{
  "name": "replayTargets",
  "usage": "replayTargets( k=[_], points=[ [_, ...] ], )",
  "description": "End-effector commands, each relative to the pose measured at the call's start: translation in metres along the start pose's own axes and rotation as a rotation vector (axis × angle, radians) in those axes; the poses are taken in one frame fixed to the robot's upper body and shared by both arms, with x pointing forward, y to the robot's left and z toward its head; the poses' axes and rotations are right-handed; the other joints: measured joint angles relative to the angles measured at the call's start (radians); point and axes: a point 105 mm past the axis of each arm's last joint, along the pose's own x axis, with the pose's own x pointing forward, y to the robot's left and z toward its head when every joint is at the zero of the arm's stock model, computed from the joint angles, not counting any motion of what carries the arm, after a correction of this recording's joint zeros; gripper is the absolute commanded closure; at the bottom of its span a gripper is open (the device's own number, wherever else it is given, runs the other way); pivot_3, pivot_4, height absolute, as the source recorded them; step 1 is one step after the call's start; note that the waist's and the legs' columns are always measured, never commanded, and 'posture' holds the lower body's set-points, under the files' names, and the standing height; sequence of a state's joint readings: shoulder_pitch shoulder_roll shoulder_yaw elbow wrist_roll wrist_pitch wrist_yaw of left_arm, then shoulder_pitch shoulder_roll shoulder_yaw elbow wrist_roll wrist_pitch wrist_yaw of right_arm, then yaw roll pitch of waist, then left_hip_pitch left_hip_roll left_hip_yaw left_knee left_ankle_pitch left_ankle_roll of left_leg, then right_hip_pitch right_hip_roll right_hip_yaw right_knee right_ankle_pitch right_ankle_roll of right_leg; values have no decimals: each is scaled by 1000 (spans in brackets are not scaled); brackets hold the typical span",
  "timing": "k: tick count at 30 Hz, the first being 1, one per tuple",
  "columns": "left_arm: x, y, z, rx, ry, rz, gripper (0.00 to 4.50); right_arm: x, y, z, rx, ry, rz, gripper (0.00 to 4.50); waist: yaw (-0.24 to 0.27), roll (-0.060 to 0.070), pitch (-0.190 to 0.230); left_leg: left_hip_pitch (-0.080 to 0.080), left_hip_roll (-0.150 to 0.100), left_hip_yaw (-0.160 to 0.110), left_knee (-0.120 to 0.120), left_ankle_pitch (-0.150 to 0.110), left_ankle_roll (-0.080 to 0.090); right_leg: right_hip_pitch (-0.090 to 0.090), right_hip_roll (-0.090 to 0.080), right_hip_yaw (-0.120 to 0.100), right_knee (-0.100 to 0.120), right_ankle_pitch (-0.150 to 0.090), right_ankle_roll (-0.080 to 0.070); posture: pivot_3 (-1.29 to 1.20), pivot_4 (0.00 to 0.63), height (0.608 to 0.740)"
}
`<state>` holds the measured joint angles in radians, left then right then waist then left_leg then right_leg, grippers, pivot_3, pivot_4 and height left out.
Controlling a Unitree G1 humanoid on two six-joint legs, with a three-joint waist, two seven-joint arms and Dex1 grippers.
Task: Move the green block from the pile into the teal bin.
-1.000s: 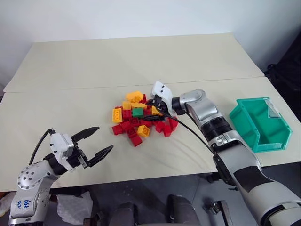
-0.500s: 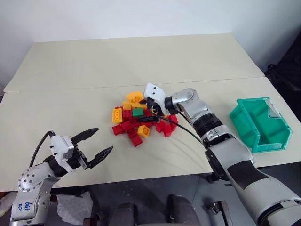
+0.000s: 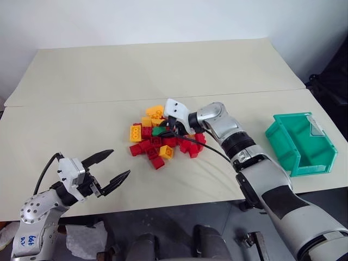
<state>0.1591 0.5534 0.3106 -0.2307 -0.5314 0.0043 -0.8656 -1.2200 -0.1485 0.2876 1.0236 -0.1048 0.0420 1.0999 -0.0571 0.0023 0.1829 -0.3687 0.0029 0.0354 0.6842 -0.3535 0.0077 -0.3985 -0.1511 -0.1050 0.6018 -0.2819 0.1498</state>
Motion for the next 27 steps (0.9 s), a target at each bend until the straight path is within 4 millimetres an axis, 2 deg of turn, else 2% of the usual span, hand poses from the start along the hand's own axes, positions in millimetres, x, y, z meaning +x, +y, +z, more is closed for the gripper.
replayTargets(
  k=[1,8,9,11,17,21,24,27],
  points=[
    [-1,0,11,52,-27,1,0,1,3,1,-24,20,33,2683,0,0,0,0,0,0,0,0,0,0,0,0,0,0,0,0,150,740],
    [-2,1,11,54,-25,4,0,0,7,-2,-18,45,70,2683,0,0,0,0,0,0,0,0,0,0,0,0,0,0,0,0,150,740],
    [-2,1,11,55,-26,3,0,1,7,-2,-17,39,71,2807,0,0,0,0,0,0,0,0,0,0,0,0,0,0,0,0,150,740],
    [-1,1,11,55,-28,2,0,2,6,2,-14,10,50,2984,0,0,0,0,0,0,0,0,0,0,0,0,0,0,0,0,150,740],
    [0,2,11,54,-29,-2,0,-6,-2,19,0,-101,7,2987,0,0,0,0,0,-1,0,0,0,0,0,0,0,0,0,0,150,740],
    [6,3,13,50,-45,-16,0,-34,-15,36,-4,-241,-51,2987,4,1,1,-1,0,-1,0,0,0,0,0,0,0,0,0,0,150,740],
    [13,0,15,48,-61,-50,0,-60,-23,35,0,-292,-110,2987,10,1,0,-1,0,-1,0,0,0,0,0,-1,0,0,0,0,150,740],
    [26,-5,18,39,-83,-110,0,-97,-31,28,15,-330,-219,2987,25,1,0,-1,0,0,0,0,0,0,0,-1,0,0,0,0,150,740]
  ],
)
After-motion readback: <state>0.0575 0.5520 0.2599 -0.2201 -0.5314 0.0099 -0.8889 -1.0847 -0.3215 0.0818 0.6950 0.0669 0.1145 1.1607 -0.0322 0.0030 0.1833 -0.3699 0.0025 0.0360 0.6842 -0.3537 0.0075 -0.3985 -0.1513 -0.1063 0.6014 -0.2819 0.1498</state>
